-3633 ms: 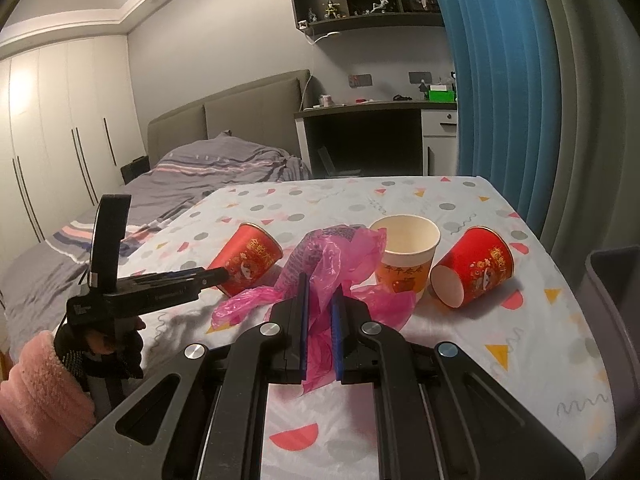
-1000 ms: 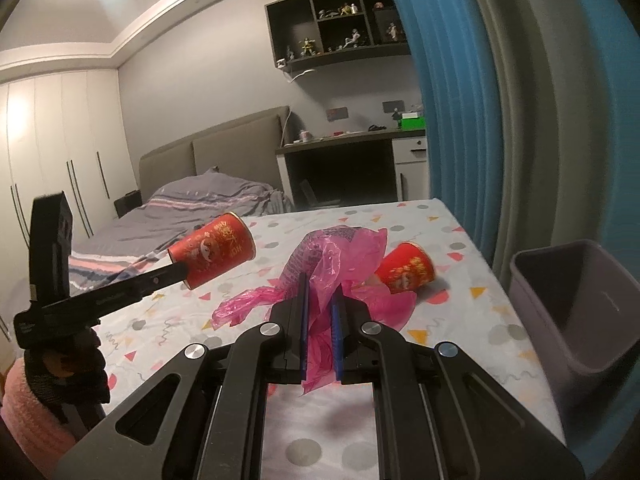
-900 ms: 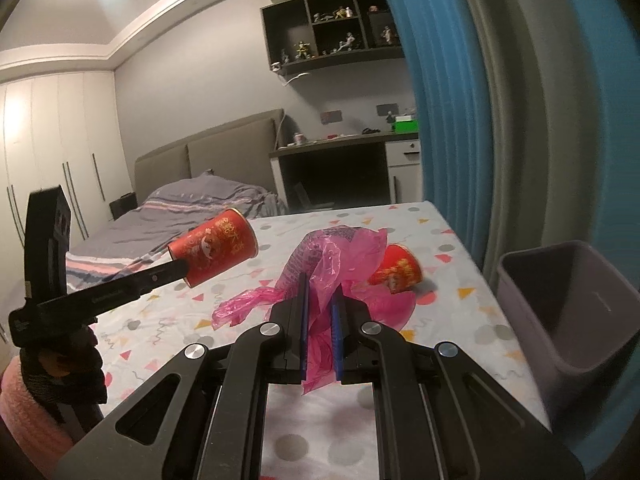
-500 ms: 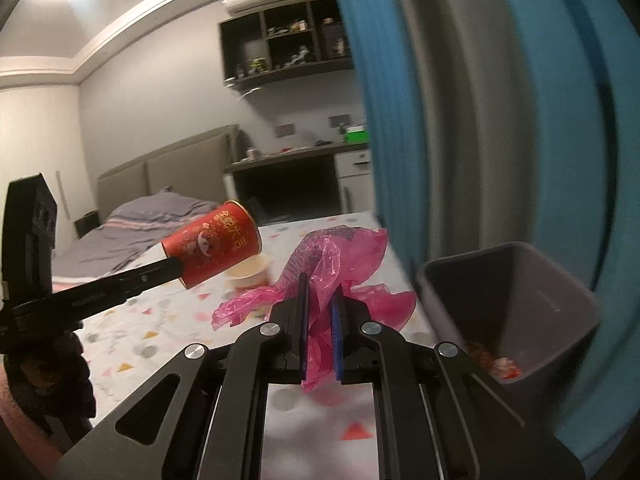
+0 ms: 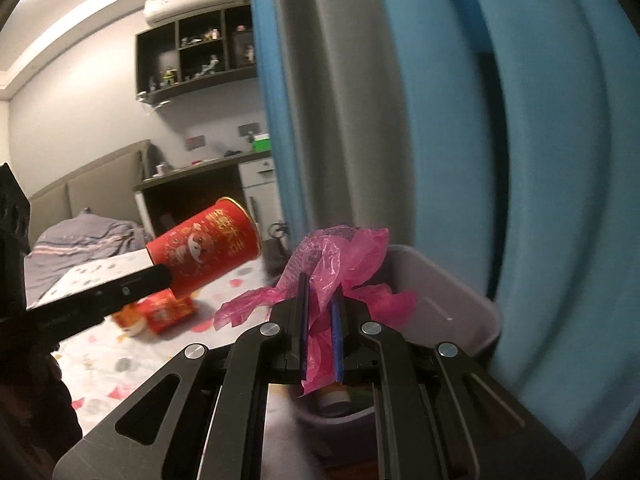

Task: Collect trash
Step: 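Carry the pink bag and red cup over the grey bin, then open both tools to drop the bag and red cup into the bin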

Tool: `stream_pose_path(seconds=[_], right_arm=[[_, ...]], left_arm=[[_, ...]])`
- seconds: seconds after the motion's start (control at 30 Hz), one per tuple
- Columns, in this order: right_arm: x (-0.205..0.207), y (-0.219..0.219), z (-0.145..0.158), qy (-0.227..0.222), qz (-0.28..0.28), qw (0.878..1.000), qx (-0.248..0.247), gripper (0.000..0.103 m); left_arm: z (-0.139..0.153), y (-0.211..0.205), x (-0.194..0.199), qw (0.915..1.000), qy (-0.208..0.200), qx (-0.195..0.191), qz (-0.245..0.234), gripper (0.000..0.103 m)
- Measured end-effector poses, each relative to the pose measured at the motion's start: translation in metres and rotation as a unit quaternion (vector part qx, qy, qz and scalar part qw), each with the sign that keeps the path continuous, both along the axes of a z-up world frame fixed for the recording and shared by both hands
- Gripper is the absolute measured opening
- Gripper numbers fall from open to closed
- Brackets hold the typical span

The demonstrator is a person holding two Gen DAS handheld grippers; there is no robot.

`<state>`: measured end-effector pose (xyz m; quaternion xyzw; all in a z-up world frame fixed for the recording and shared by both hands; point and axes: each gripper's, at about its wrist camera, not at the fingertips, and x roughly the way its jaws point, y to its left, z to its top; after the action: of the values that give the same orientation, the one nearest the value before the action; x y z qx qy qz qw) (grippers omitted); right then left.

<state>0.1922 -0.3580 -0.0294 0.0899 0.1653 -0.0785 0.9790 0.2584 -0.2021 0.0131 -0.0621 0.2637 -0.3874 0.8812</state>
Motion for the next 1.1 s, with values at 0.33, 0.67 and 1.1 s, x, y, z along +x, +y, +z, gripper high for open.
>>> stream_pose_path(seconds=[0.33, 0.67, 1.1], right_arm=[[0.009, -0.033, -0.016, 0.016, -0.021, 1.0, 0.011, 0.01], [0.027, -0.04, -0.023, 0.031, -0.024, 0.999, 0.017, 0.01], [0.038, -0.05, -0.033, 0.047, -0.027, 0.998, 0.018, 0.037]], left_arm=[[-0.029, -0.051, 0.02, 0.9991, 0.03, 0.011, -0.027, 0.001], [-0.046, -0.067, 0.026, 0.9977, 0.055, 0.016, -0.035, 0.002], [-0.052, -0.054, 0.032, 0.997, 0.074, -0.006, -0.02, 0.058]])
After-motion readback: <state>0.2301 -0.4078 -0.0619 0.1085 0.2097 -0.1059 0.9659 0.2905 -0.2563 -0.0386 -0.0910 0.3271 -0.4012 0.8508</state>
